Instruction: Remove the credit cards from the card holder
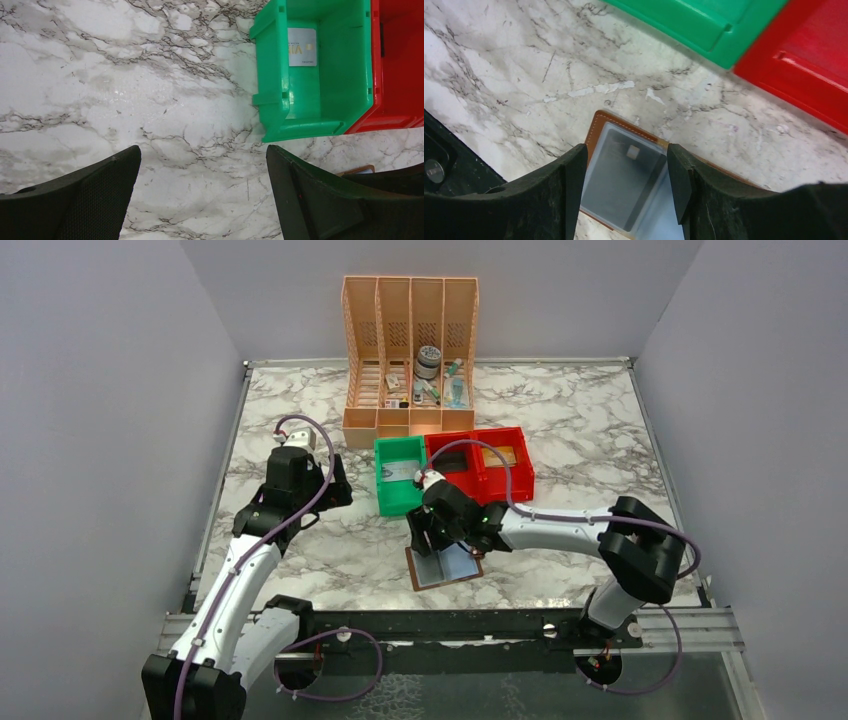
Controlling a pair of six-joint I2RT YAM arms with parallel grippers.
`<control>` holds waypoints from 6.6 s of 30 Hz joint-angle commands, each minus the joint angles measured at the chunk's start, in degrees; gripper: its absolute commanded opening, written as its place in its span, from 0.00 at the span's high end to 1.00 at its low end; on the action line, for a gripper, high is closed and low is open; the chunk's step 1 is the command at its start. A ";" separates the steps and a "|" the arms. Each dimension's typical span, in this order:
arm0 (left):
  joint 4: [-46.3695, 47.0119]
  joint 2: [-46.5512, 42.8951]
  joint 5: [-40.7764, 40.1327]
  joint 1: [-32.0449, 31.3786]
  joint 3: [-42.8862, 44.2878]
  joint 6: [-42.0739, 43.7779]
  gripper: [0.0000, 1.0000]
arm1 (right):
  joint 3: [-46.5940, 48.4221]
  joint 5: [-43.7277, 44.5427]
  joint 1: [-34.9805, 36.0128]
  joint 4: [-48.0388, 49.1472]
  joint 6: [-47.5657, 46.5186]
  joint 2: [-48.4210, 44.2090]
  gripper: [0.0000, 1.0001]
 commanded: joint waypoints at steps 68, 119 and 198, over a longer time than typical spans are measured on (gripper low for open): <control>21.13 -12.55 4.34 -30.69 -24.53 -29.93 0.39 | -7.32 -13.55 -1.57 10.75 11.93 5.13 0.52; 9.98 -20.36 0.51 -30.88 -22.56 -26.21 0.41 | 0.50 -6.84 3.72 1.81 6.21 10.08 0.45; 51.81 7.39 5.64 -39.47 -30.29 -34.15 0.64 | -5.00 -19.07 -6.50 6.50 10.29 -3.98 0.26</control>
